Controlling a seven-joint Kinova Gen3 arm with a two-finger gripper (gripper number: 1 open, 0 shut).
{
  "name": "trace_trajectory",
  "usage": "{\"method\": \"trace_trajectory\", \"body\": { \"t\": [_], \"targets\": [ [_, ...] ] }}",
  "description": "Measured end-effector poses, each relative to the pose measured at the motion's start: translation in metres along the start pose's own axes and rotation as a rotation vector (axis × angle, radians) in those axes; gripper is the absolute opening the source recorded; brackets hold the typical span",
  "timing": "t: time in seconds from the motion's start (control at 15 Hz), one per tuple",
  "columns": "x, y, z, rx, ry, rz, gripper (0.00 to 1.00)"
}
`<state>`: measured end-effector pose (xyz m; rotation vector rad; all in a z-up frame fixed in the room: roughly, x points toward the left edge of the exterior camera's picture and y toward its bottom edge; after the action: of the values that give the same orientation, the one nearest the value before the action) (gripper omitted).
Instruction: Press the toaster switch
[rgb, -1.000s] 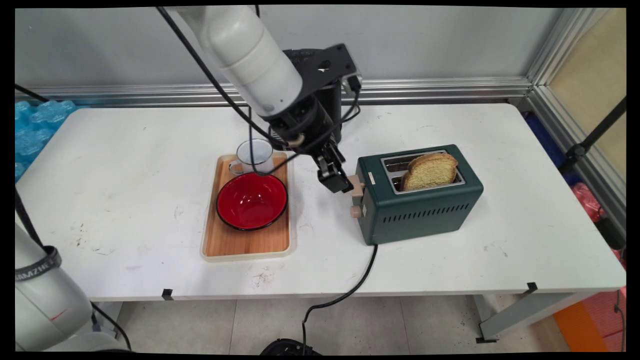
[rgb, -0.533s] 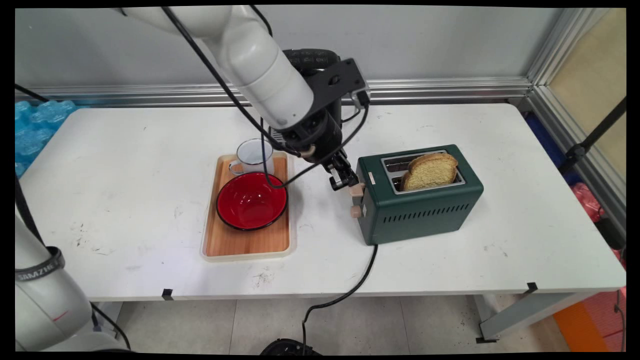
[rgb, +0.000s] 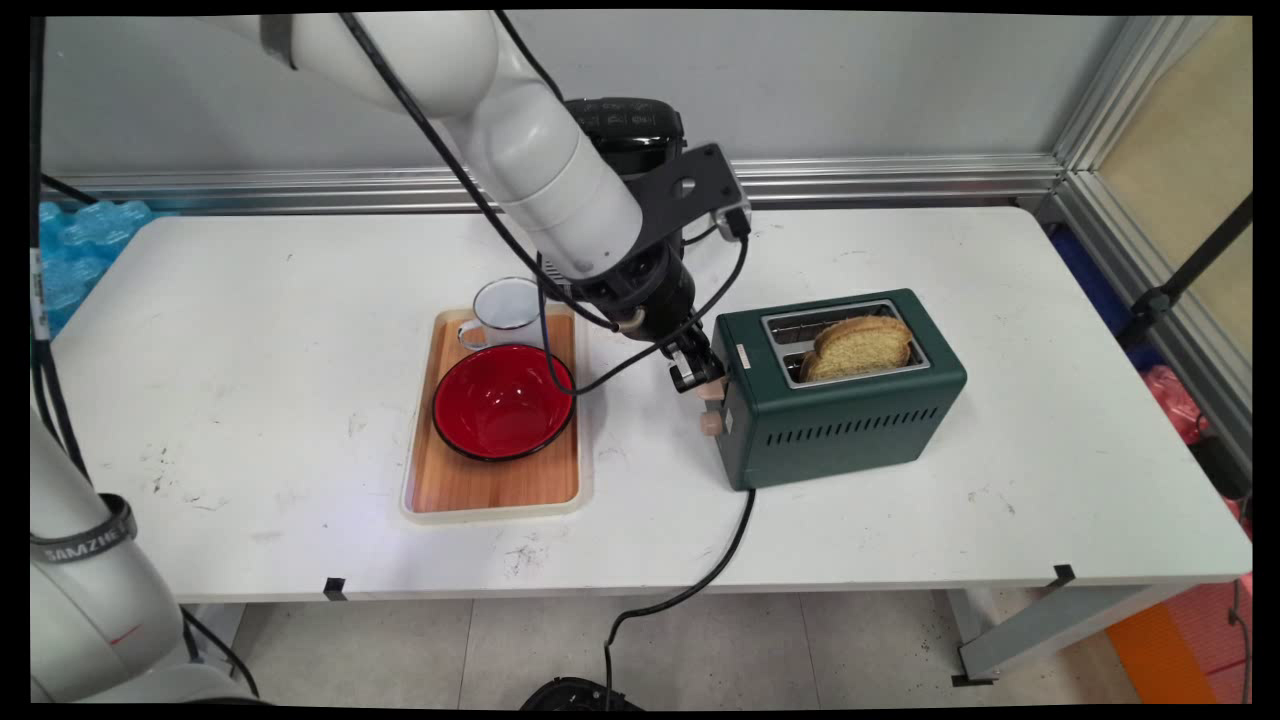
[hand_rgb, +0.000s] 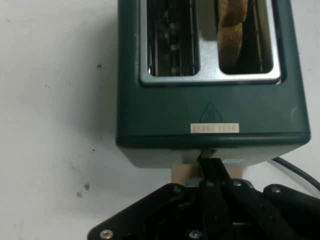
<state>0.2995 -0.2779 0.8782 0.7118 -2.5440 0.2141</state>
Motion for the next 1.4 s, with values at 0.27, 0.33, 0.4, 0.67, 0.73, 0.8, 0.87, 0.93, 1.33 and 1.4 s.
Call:
{"method": "trace_trajectory", "body": {
  "t": [0.27,0.33,0.4,0.67,0.73,0.8,0.87,0.93,1.33,1.4],
  "targets": [
    [-0.006,-0.001,0.011,0.003,-0.017,-0.001,0.00],
    [-0.007,-0.001,0.012,0.003,-0.019,-0.001,0.00],
    [-0.008,-0.001,0.014,0.003,-0.022,-0.001,0.00],
    [-0.012,-0.002,0.021,0.003,-0.030,-0.001,0.00],
    [-0.012,-0.002,0.022,0.003,-0.032,-0.001,0.00],
    [-0.013,-0.002,0.024,0.003,-0.033,-0.001,0.00],
    [-0.013,-0.002,0.024,0.003,-0.034,-0.002,0.00],
    [-0.013,-0.002,0.025,0.003,-0.035,-0.002,0.00],
    [-0.016,-0.003,0.030,0.004,-0.041,-0.003,0.00],
    [-0.016,-0.003,0.030,0.004,-0.042,-0.003,0.00]
  ]
}}
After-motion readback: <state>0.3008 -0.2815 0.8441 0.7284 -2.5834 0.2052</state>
